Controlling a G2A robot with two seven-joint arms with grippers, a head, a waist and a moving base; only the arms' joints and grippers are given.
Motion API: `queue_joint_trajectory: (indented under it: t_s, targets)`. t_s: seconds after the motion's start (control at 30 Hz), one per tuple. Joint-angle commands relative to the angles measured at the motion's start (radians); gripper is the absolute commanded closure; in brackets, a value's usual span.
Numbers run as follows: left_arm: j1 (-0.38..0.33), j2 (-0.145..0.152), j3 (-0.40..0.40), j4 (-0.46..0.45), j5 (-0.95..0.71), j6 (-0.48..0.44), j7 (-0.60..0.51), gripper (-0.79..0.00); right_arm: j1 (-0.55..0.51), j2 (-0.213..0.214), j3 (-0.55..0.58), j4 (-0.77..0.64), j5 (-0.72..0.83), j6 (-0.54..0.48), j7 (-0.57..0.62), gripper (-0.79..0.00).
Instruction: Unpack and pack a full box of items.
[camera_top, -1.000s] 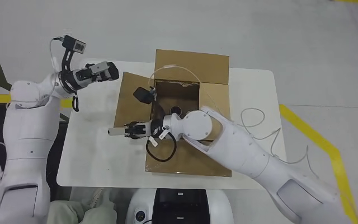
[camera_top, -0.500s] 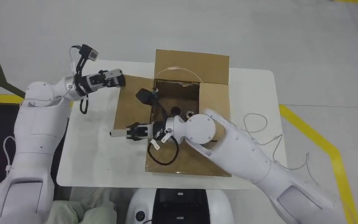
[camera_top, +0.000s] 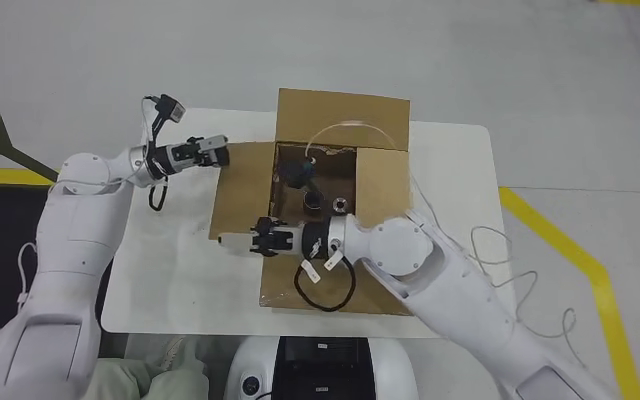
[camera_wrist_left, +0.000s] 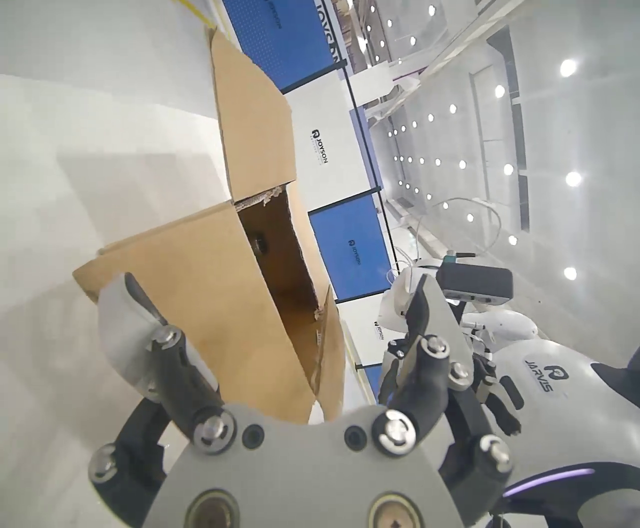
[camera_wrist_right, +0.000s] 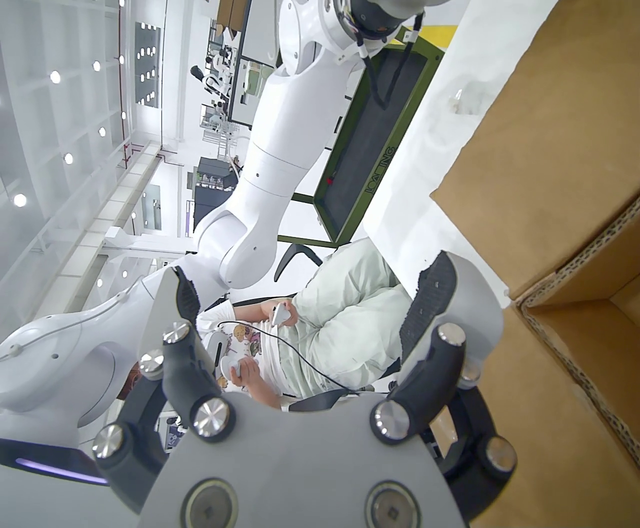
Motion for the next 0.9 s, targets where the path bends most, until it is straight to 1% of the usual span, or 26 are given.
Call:
queue_joint_trajectory:
  t_s: [0.0, 0.27, 0.4, 0.6, 0.87]
  targets:
    - [-0.002, -0.001, 0.008, 0.007, 0.006, -0.003, 0.003, -0.785, -0.016, 0.005, 0.013, -0.017, -0.008, 0.003, 0.009, -0.785]
    - [-0.011, -0.003, 0.024, 0.032, 0.010, -0.003, 0.003, -0.785, -0.053, 0.016, 0.043, -0.047, -0.020, 0.005, 0.026, -0.785]
    - [-0.018, 0.000, 0.017, 0.014, 0.001, 0.000, 0.000, -0.785, -0.065, 0.020, 0.058, -0.053, -0.024, 0.010, 0.033, -0.785]
    - [-0.019, 0.009, -0.017, -0.063, -0.042, 0.034, -0.024, -0.785, -0.097, 0.035, 0.102, -0.070, -0.011, 0.042, 0.091, -0.785]
    - [-0.014, 0.018, -0.039, -0.232, -0.056, 0.105, -0.025, -0.785, -0.199, 0.072, 0.219, -0.163, -0.026, 0.071, 0.147, -0.785]
